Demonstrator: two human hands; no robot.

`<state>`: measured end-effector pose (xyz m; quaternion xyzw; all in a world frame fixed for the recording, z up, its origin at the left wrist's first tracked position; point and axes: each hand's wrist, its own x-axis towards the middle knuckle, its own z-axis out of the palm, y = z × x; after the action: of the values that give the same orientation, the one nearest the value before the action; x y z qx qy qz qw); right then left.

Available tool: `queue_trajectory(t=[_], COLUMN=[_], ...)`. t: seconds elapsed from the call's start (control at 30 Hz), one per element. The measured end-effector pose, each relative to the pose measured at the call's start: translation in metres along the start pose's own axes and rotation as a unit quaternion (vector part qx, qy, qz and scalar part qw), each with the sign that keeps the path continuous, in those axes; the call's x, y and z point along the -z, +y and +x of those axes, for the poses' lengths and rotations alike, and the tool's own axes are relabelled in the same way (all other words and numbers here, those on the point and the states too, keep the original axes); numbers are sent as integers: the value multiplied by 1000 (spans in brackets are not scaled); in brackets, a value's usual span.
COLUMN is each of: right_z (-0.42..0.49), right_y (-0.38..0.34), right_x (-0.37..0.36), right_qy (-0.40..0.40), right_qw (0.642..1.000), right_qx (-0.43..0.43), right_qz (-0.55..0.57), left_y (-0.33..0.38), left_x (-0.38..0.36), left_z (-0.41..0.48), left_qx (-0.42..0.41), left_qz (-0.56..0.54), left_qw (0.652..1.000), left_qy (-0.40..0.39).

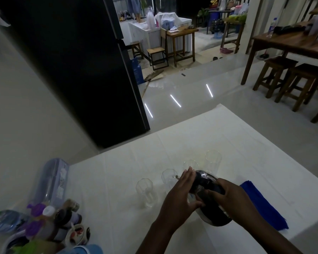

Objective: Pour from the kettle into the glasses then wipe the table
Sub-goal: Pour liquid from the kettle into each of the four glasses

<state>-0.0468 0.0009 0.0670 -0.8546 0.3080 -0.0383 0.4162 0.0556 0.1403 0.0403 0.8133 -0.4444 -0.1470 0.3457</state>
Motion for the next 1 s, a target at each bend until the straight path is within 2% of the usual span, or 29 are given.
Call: queue_trajectory(t=[0.57,1.0], right_z=[1,-10], right_y=[-4,1], right_x=[-1,-1], right_qy=[-4,-29], right_qw=[1000,998], right_qx=[4,-11], right_qz=[-6,61], left_y=[-3,0], left_x=[0,-3], left_z=[0,-3], left_qx=[3,-15], left_qz=[3,38], left_qw=[1000,999], left_qy=[1,-8])
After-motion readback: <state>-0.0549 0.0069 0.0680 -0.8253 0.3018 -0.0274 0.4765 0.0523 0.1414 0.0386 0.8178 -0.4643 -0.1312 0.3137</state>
